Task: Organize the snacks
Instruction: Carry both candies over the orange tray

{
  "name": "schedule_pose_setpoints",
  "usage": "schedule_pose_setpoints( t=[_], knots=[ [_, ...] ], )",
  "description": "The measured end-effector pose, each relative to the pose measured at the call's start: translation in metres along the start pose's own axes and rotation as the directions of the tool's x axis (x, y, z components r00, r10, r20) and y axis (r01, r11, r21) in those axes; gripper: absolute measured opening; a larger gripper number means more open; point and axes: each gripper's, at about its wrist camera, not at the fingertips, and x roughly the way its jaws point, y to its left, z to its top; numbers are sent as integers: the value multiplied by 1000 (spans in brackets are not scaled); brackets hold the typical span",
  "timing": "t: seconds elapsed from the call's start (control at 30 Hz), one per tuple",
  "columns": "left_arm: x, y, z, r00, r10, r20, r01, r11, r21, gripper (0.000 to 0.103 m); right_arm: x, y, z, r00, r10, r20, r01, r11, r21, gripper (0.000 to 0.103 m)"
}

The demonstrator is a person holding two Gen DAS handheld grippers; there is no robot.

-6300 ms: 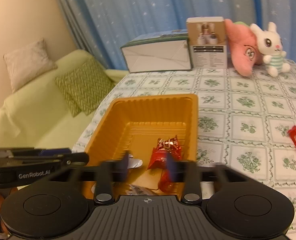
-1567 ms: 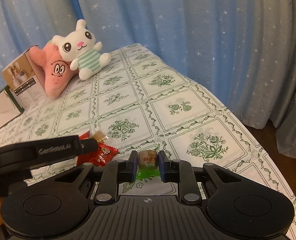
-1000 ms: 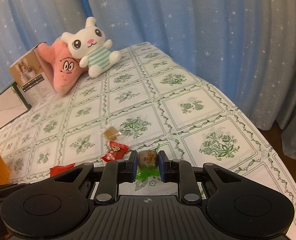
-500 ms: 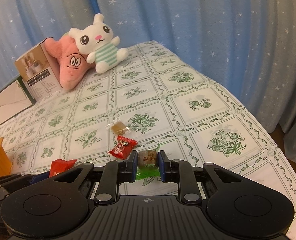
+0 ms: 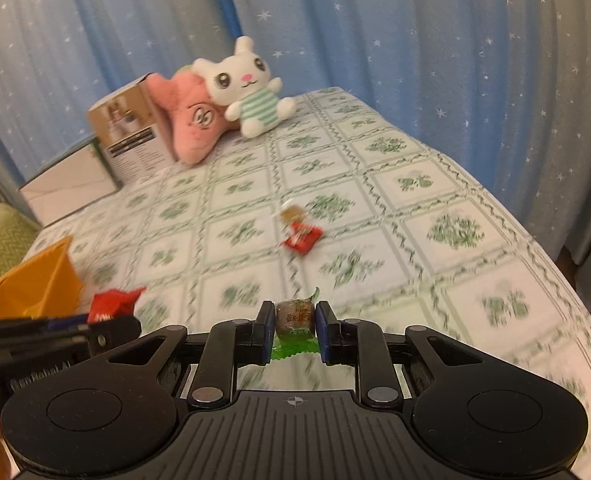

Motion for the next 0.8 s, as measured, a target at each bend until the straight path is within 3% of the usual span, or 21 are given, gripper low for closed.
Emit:
schedule_pose_setpoints(
  t=[0.37,0.8],
  knots=[
    [-84,23,-22,1000,10,30,-8,998,-67,23,-66,49,-28,999,39,9,-38,995,-89,22],
    [-157,60,-42,995,84,62,-75,989,-123,23,-100,110,-33,990,138,29,-131,976,-172,22]
  ],
)
